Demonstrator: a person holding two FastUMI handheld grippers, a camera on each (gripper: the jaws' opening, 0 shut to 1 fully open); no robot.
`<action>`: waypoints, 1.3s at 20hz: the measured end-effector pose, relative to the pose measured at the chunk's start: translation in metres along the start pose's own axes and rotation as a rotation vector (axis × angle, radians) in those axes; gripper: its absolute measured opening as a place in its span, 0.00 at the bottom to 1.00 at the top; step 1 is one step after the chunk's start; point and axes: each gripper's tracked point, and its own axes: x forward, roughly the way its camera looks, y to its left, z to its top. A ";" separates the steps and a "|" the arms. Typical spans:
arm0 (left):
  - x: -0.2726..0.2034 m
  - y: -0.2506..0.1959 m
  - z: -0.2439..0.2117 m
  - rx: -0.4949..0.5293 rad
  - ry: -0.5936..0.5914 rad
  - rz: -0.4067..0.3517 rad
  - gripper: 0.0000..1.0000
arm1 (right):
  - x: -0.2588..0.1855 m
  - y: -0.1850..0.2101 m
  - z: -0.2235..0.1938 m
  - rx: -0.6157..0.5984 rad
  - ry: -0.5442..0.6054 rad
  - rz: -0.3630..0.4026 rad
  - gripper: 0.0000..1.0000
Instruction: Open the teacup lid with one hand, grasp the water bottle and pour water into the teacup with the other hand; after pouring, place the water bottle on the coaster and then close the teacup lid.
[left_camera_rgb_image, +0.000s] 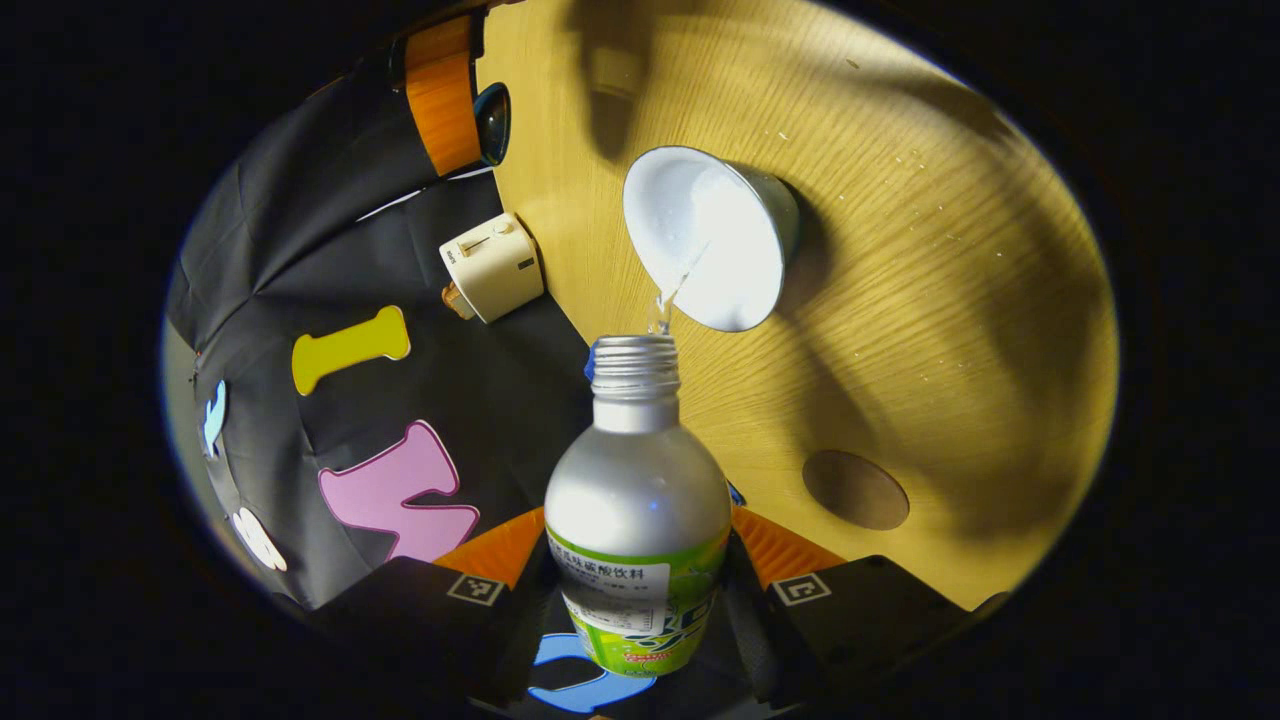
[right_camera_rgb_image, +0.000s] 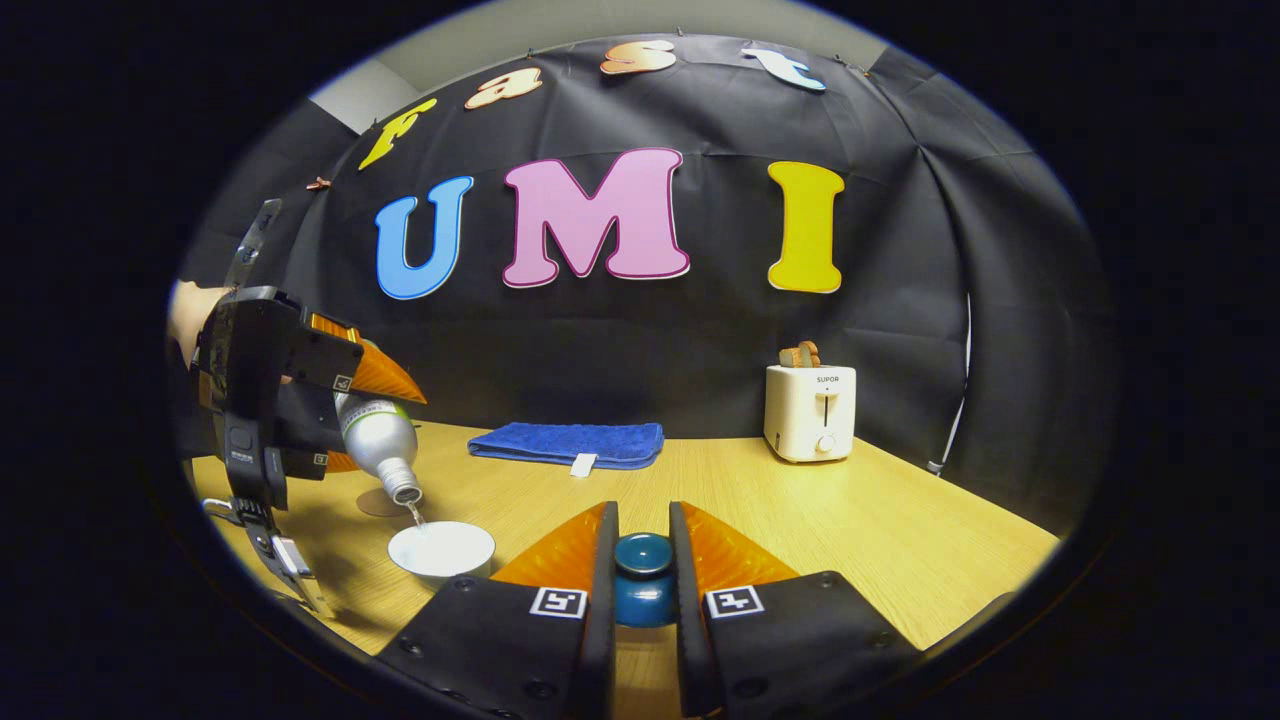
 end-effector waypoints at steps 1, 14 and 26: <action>0.000 0.002 0.001 0.015 0.004 0.004 0.82 | 0.000 0.001 0.000 0.000 0.000 0.000 0.29; -0.007 0.018 0.003 0.138 0.009 0.027 0.82 | 0.001 0.000 0.000 0.000 0.000 0.000 0.29; -0.007 0.021 0.004 0.131 0.006 0.049 0.82 | 0.001 0.000 0.000 0.000 -0.001 0.000 0.29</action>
